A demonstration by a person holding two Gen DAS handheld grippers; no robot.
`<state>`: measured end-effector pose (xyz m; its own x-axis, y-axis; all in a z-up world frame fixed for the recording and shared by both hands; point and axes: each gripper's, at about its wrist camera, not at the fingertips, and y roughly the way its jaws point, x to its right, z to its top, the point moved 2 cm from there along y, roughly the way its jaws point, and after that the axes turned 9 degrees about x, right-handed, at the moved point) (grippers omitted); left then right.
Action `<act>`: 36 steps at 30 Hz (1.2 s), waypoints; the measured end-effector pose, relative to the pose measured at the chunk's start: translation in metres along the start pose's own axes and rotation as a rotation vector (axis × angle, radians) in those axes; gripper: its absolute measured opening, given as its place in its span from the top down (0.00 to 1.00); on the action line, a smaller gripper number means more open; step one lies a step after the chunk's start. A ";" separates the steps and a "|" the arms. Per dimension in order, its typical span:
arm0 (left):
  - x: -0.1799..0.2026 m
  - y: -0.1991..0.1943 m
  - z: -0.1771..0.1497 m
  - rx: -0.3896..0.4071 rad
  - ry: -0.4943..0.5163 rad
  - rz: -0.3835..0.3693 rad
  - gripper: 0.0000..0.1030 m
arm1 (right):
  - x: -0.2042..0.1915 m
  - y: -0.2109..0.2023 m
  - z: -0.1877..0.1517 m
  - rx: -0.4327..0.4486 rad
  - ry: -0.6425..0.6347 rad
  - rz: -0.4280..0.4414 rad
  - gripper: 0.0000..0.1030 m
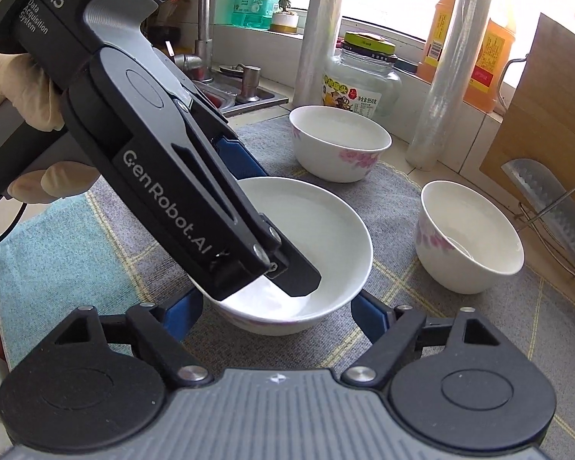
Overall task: Organize plates and bowls
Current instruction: 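Lift the held bowl with the left tool and carry it toward the plate stack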
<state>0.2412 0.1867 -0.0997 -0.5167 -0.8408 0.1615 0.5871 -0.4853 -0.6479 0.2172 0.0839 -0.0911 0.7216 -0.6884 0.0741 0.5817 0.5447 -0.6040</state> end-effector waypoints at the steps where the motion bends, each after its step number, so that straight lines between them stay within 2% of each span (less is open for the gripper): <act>1: -0.001 0.000 0.001 -0.012 0.002 -0.007 0.21 | 0.000 0.000 0.000 0.001 -0.002 -0.001 0.15; 9: -0.006 0.011 0.008 -0.143 0.005 -0.068 0.21 | -0.003 0.000 0.001 0.004 -0.009 -0.008 0.15; 12: -0.007 0.014 0.011 -0.168 0.000 -0.083 0.21 | -0.003 -0.001 0.000 0.006 -0.009 -0.012 0.15; 15: -0.007 0.016 0.014 -0.178 0.020 -0.059 0.21 | -0.003 -0.001 0.000 0.008 -0.006 -0.014 0.15; 21: -0.007 0.016 0.014 -0.189 0.027 -0.059 0.19 | -0.003 -0.001 0.000 0.009 -0.008 -0.018 0.15; 36: -0.005 0.018 0.018 -0.204 0.030 -0.086 0.21 | -0.004 -0.002 0.001 0.007 -0.001 -0.024 0.15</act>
<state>0.2654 0.1776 -0.0983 -0.5792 -0.7896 0.2027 0.4033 -0.4937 -0.7705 0.2134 0.0859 -0.0890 0.7076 -0.7009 0.0893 0.6016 0.5314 -0.5964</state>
